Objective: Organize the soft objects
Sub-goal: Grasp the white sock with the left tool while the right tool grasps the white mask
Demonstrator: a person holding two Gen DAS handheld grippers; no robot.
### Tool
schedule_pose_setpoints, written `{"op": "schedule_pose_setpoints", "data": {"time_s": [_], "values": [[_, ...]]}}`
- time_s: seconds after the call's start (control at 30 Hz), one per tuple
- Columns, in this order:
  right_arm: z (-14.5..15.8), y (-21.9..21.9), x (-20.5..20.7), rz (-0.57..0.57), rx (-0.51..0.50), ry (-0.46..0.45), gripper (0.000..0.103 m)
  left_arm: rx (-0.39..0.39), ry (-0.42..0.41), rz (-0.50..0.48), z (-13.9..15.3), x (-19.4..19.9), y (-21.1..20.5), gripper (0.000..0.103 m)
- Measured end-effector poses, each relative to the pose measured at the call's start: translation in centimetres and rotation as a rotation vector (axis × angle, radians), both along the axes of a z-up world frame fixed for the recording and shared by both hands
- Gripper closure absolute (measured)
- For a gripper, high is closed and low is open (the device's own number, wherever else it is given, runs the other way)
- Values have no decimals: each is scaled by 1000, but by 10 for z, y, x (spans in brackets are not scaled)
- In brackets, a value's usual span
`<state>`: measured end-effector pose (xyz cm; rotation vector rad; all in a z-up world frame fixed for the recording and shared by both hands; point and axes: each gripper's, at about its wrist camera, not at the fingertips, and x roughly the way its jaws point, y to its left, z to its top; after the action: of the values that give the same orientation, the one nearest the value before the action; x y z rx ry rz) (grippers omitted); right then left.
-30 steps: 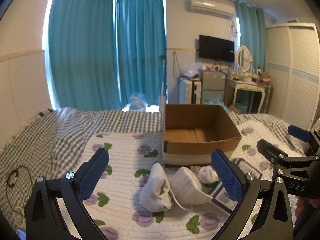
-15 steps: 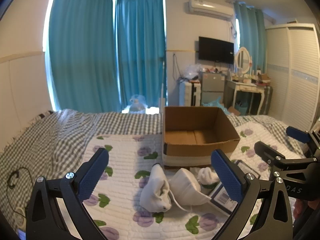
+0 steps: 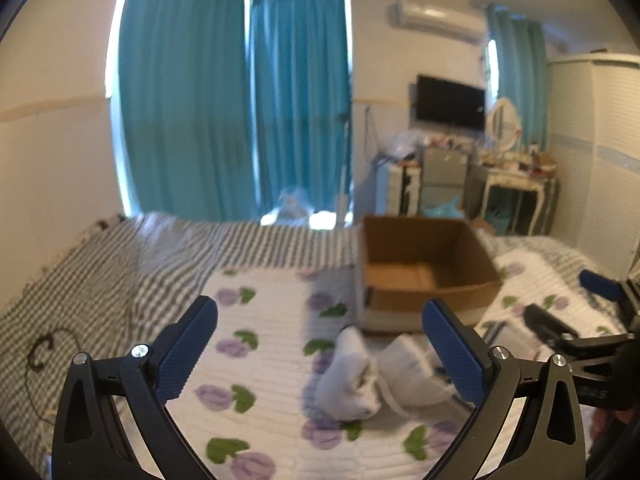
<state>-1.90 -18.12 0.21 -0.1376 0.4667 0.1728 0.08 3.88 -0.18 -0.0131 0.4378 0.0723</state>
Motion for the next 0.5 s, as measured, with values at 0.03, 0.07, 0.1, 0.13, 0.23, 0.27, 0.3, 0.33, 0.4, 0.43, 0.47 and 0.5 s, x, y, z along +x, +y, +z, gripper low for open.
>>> {"op": "schedule_pose_setpoints", "data": {"time_s": [0.03,0.07,0.1,0.13,0.23,0.27,0.3,0.33,0.4,0.43,0.47,0.5], "values": [[-5,4,3,16,-5,18,0,-2,27,12,-8,7,5,0],[-10,8,8,31,-9,42,0,-2,55,26,-16,13,10,0],[-20,15,15,56,-11,83,0,-1,68,33,-22,16,13,0],[-28,21,21,78,-9,119,0,-2,93,45,-31,23,18,0],[-55,41,38,139,-25,215,17,-4,151,56,-52,36,25,0],[-63,49,42,155,-43,240,20,-1,163,60,-57,36,27,0],[-71,58,47,173,-65,259,25,1,187,64,-66,41,28,0],[-76,63,49,183,-79,270,28,1,203,63,-71,45,30,0],[-88,72,56,204,-96,298,48,0,233,61,-79,48,30,0],[-92,75,58,210,-98,309,57,-1,249,60,-84,51,30,0],[-96,76,60,214,-100,320,62,-3,268,53,-89,54,29,0],[-98,77,61,215,-104,324,70,-5,276,47,-91,55,28,0]]}}
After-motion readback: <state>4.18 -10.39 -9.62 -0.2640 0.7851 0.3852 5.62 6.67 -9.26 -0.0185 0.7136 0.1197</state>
